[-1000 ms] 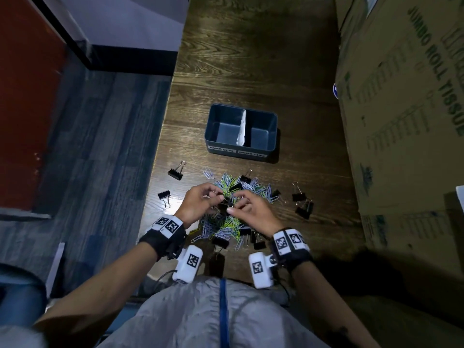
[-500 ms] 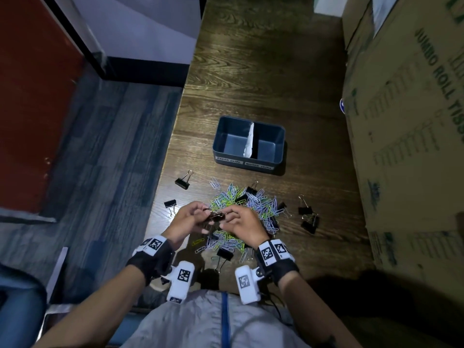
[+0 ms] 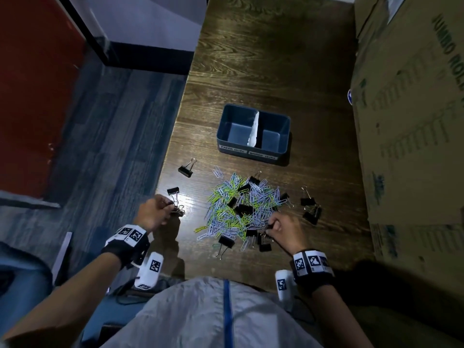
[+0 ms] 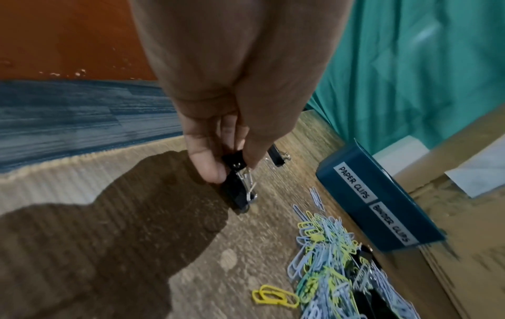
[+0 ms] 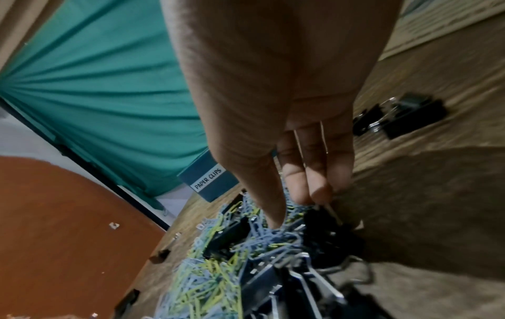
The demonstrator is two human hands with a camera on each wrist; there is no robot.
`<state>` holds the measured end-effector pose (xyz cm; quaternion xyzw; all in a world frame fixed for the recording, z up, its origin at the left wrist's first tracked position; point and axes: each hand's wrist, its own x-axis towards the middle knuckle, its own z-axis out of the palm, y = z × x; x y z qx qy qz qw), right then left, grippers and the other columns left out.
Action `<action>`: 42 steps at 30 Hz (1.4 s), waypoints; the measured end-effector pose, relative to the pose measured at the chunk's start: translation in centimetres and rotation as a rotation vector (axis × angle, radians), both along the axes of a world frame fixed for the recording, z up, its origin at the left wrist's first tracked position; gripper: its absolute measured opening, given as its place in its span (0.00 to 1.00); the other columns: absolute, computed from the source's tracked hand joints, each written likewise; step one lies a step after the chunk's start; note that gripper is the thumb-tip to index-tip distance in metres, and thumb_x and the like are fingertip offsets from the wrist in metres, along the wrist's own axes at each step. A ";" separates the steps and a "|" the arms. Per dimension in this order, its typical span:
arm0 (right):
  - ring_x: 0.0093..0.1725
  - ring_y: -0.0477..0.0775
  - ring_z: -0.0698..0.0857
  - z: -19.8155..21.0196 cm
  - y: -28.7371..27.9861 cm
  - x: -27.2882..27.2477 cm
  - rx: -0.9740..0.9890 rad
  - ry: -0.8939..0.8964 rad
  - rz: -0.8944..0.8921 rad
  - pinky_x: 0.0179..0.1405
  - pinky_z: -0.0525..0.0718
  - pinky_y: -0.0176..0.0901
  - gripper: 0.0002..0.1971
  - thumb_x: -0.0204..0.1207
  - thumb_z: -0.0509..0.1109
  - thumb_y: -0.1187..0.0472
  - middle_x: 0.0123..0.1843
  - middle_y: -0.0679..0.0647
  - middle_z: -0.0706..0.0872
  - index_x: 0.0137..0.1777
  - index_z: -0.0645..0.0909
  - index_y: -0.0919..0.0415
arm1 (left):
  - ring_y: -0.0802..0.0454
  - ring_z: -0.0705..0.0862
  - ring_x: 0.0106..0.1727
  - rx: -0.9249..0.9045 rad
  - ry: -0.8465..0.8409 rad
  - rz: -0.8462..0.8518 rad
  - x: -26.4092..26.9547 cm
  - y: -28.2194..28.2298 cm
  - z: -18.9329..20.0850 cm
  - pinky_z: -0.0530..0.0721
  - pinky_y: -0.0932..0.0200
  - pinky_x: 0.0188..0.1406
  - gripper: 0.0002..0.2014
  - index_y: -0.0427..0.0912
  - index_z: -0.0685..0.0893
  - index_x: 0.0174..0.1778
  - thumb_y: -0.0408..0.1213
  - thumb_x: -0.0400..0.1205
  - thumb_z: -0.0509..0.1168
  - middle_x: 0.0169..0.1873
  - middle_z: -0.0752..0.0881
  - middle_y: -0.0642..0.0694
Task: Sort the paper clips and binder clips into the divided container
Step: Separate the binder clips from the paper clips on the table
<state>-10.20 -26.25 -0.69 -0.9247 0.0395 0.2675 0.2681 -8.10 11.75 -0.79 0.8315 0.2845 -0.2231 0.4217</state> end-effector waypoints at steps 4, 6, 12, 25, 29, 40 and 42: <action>0.38 0.48 0.84 -0.2 -1.5 -1.8 -0.026 0.028 -0.021 0.36 0.78 0.42 0.16 0.68 0.83 0.55 0.36 0.42 0.82 0.42 0.77 0.44 | 0.37 0.85 0.55 0.392 -0.045 -0.373 -1.1 -1.6 1.6 0.84 0.43 0.52 0.19 0.43 0.78 0.65 0.40 0.80 0.71 0.62 0.81 0.39; 0.40 0.49 0.84 -0.3 -1.8 -2.8 -0.038 0.052 -0.038 0.37 0.76 0.42 0.18 0.66 0.84 0.50 0.39 0.42 0.82 0.44 0.75 0.45 | 0.38 0.85 0.54 0.500 -0.127 -0.611 -2.1 -2.8 2.3 0.83 0.44 0.48 0.20 0.45 0.76 0.64 0.45 0.79 0.70 0.62 0.77 0.42; 0.54 0.56 0.84 -1.0 -0.7 -3.7 -0.052 0.101 -0.026 0.51 0.83 0.51 0.31 0.62 0.86 0.48 0.59 0.47 0.80 0.53 0.65 0.40 | 0.49 0.83 0.51 0.243 -0.232 -1.254 -4.6 -8.2 2.4 0.82 0.54 0.44 0.31 0.55 0.64 0.75 0.52 0.78 0.68 0.66 0.70 0.51; 0.62 0.57 0.84 -2.0 0.8 -3.1 -0.033 0.001 -0.243 0.59 0.84 0.56 0.35 0.66 0.82 0.45 0.67 0.50 0.81 0.70 0.69 0.42 | 0.46 0.79 0.55 0.250 -0.219 -1.388 -3.5 -14.8 -0.3 0.87 0.52 0.42 0.23 0.46 0.69 0.69 0.36 0.79 0.69 0.72 0.65 0.39; 0.51 0.56 0.85 -2.3 1.1 -2.5 -0.034 -0.052 -0.297 0.49 0.84 0.51 0.22 0.67 0.82 0.51 0.53 0.48 0.82 0.52 0.71 0.40 | 0.49 0.80 0.43 0.257 -0.321 -1.382 -3.7 -15.2 0.3 0.87 0.55 0.38 0.24 0.43 0.70 0.71 0.30 0.80 0.68 0.71 0.68 0.36; 0.43 0.46 0.87 -1.9 -0.4 -2.3 0.090 -0.058 -0.372 0.48 0.87 0.50 0.10 0.61 0.81 0.49 0.43 0.39 0.88 0.37 0.81 0.38 | 0.56 0.82 0.27 -0.035 -0.522 -0.942 -2.0 -11.9 1.6 0.83 0.59 0.25 0.07 0.51 0.72 0.53 0.38 0.85 0.65 0.38 0.86 0.47; 0.42 0.43 0.88 -1.4 -1.2 -2.3 0.132 -0.079 -0.381 0.49 0.88 0.50 0.07 0.65 0.79 0.49 0.41 0.38 0.90 0.38 0.83 0.36 | 0.55 0.86 0.28 -0.172 -0.423 -0.819 -1.4 -11.1 2.0 0.85 0.57 0.25 0.08 0.54 0.71 0.49 0.39 0.85 0.65 0.34 0.87 0.44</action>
